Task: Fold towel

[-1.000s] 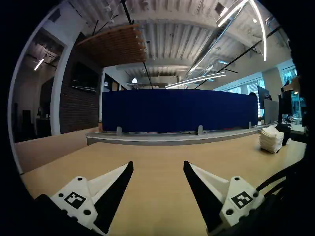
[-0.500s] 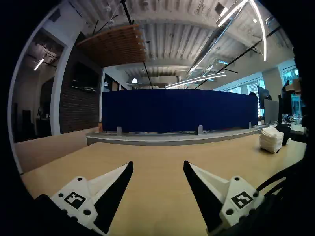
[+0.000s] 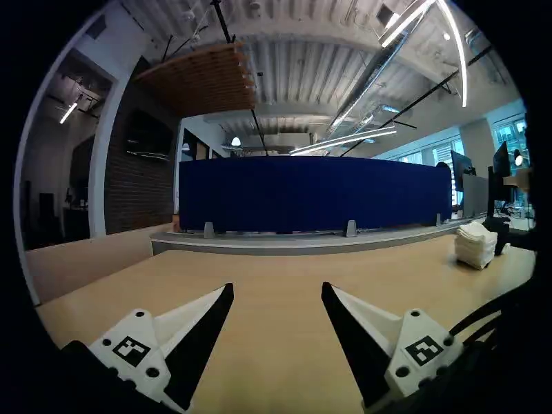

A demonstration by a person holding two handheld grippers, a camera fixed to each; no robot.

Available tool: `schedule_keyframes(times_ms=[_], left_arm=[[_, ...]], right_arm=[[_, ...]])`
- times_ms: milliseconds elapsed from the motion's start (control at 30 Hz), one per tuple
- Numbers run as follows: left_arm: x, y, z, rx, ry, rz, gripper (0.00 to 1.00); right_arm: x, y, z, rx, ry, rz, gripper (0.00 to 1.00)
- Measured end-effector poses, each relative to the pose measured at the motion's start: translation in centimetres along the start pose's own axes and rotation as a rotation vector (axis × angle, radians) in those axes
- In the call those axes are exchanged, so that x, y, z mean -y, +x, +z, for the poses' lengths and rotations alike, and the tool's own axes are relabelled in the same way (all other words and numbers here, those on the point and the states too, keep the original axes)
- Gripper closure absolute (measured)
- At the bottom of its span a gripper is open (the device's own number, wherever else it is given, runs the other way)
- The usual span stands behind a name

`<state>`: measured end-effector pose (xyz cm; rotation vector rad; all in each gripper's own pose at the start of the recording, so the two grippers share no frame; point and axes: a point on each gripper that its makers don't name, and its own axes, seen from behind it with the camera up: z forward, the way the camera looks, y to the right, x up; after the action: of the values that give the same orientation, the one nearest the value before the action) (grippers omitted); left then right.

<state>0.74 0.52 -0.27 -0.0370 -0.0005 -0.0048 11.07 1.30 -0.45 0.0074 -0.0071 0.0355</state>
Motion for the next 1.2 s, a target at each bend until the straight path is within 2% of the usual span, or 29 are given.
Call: schedule_keyframes(times_ms=[200,500,700,900,1200], left_arm=[[0.0,0.0,0.0,0.000,0.000,0.000,0.06],[-0.1,0.1,0.0,0.000,0.000,0.000,0.06],[-0.1,0.1,-0.1,0.000,0.000,0.000,0.06],[-0.1,0.1,0.0,0.000,0.000,0.000,0.05],[-0.1,0.1,0.0,0.000,0.000,0.000,0.05]], right_arm=[[-0.2,-4.0,0.2,0.007,0.000,-0.006,0.00],[-0.1,-8.4,0.9,0.015,0.007,0.037,0.00],[-0.5,-9.8,1.4,0.023,-0.008,0.051,0.00],[-0.8,-9.9,1.6,0.020,-0.029,0.067,0.00],[-0.7,-10.7,1.2,0.026,-0.036,0.043,0.00]])
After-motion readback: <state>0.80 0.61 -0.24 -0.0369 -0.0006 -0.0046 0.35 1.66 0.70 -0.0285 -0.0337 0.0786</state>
